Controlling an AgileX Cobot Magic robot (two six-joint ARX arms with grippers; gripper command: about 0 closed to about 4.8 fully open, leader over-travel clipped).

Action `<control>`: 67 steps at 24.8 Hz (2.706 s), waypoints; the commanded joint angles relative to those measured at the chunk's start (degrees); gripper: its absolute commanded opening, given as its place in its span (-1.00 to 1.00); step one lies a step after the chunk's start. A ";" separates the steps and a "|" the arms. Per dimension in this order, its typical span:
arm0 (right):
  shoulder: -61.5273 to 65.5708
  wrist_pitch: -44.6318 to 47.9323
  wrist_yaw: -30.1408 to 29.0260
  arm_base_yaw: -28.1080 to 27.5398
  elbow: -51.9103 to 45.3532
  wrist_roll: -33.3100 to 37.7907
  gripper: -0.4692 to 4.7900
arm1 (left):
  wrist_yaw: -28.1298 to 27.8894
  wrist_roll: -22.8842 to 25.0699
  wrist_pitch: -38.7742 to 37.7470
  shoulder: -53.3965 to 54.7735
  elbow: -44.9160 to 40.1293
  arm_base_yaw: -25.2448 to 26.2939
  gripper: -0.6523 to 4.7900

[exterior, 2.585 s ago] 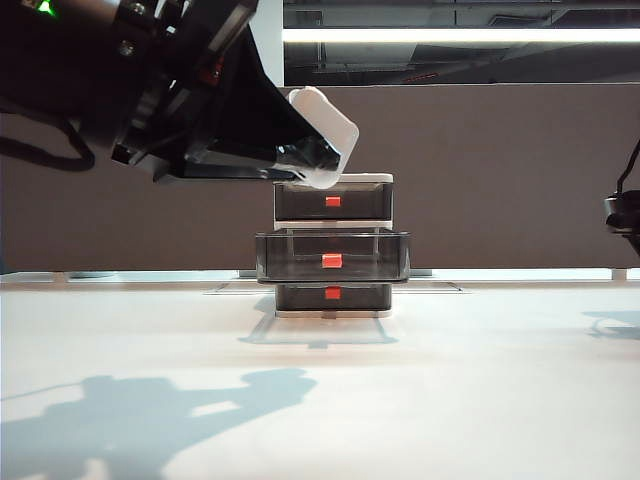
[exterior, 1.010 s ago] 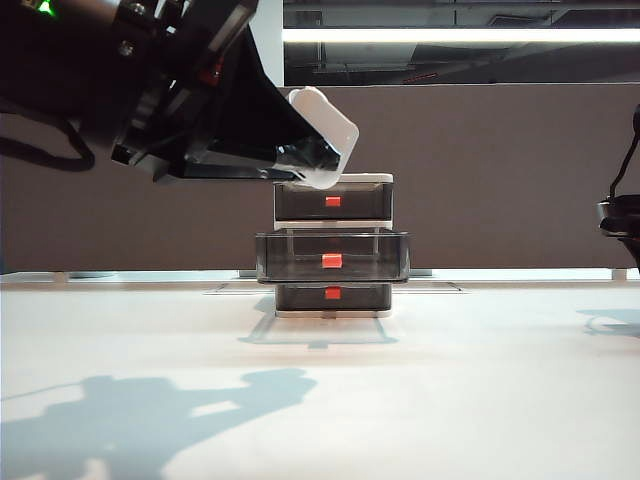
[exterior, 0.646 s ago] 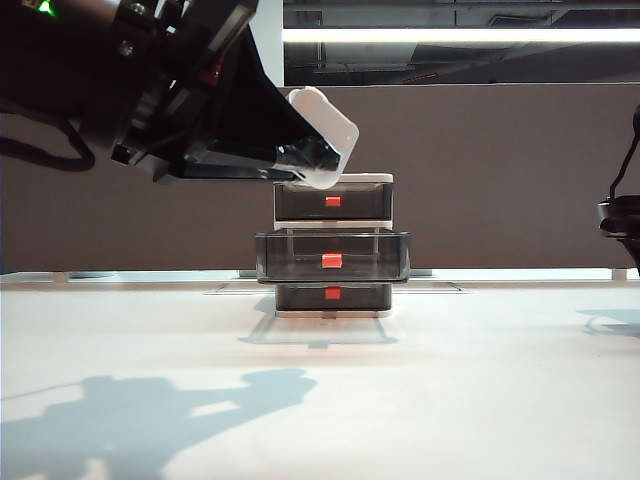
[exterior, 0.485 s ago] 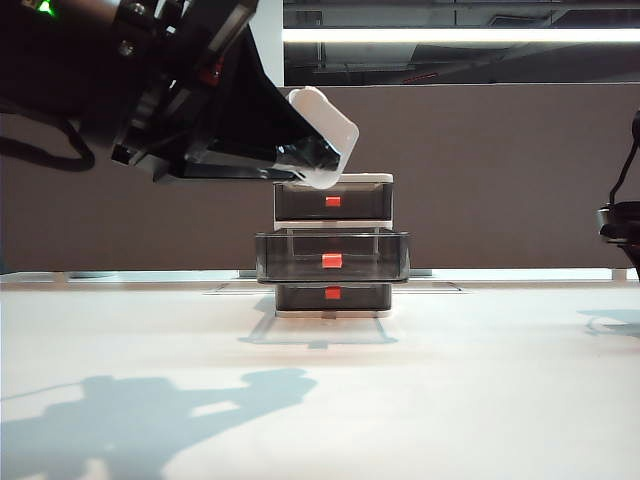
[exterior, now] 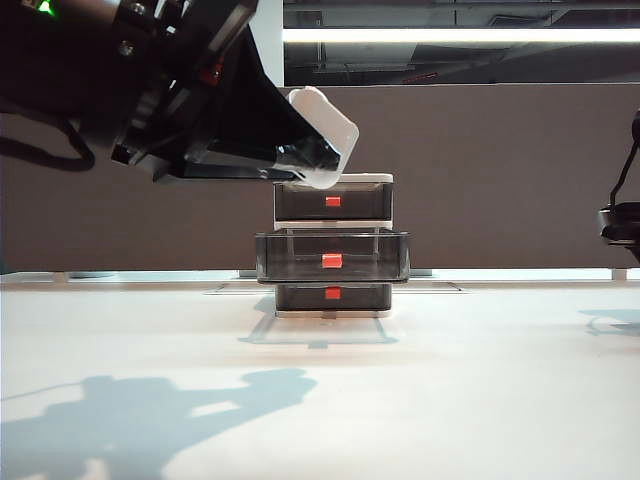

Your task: Pick up the earphone case on the table, open the lid, insert the wireless earphone on the table into it, close the lid, put the earphone case into the second layer of the drawer, and finally close the drawer.

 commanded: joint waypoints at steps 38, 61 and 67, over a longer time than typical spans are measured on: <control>0.07 0.39 -0.26 0.04 0.09 -0.04 -0.68 | 0.28 0.02 0.72 -0.20 0.24 0.02 -0.58; -12.61 -2.10 -11.02 1.36 0.00 2.34 -0.83 | 0.28 0.04 0.72 -0.20 0.24 0.02 -0.58; -18.82 -0.92 -11.02 4.72 -0.74 4.07 -0.83 | 0.28 0.04 0.74 -0.20 0.24 0.02 -0.58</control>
